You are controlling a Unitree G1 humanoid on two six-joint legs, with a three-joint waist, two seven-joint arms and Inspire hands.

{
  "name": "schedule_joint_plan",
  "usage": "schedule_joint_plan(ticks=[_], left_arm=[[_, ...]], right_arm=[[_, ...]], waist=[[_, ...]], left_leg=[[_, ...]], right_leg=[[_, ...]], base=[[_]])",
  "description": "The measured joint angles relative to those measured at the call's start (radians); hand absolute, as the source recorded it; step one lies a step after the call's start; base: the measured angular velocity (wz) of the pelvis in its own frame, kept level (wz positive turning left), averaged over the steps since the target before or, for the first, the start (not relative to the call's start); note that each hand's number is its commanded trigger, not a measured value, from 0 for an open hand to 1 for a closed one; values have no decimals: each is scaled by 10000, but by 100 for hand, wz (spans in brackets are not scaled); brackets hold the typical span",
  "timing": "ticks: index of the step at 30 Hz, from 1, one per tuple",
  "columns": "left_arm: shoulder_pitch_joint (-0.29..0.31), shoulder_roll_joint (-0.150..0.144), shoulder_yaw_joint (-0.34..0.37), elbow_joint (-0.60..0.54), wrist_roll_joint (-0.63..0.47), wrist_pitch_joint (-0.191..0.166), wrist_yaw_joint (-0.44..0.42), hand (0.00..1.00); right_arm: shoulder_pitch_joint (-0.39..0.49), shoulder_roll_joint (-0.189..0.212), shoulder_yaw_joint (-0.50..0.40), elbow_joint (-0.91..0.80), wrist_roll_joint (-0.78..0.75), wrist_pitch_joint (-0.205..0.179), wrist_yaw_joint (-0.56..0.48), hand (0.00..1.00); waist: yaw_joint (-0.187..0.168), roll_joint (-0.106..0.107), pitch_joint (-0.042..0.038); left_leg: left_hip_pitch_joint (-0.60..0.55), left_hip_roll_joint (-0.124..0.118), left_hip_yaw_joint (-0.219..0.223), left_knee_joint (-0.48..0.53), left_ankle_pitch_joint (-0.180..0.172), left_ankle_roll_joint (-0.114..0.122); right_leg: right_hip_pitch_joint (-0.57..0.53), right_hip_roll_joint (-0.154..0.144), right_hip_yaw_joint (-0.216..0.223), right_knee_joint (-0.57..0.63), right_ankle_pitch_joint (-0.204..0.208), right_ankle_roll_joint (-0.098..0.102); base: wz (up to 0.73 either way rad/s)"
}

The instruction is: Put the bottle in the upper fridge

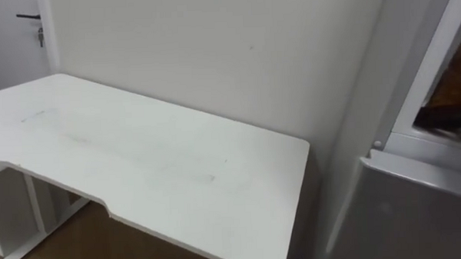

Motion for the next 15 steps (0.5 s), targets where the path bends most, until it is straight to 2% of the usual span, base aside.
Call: schedule_joint_plan(ticks=[5,8,15], left_arm=[[-46,-10,20,-1,-2,-11,-80,0],[0,-31,17,0,-10,-9,-76,0],[6,-181,18,-3,-7,-26,-1,0]], right_arm=[[117,0,-126,-177,3,-2,259,0],[475,0,-231,-735,4,-11,310,0],[908,0,-400,-1496,13,-23,829,0]], waist=[[-73,30,-7],[-73,53,-16],[-288,97,-35]], left_leg=[[68,-11,43,-32,-2,3],[191,-10,114,-135,8,15],[287,-19,144,-162,9,19]], right_leg=[[42,-3,47,-7,-5,7],[75,-3,148,-9,-8,13],[137,7,261,-11,-12,19]], base=[[-2],[-9],[-1]])
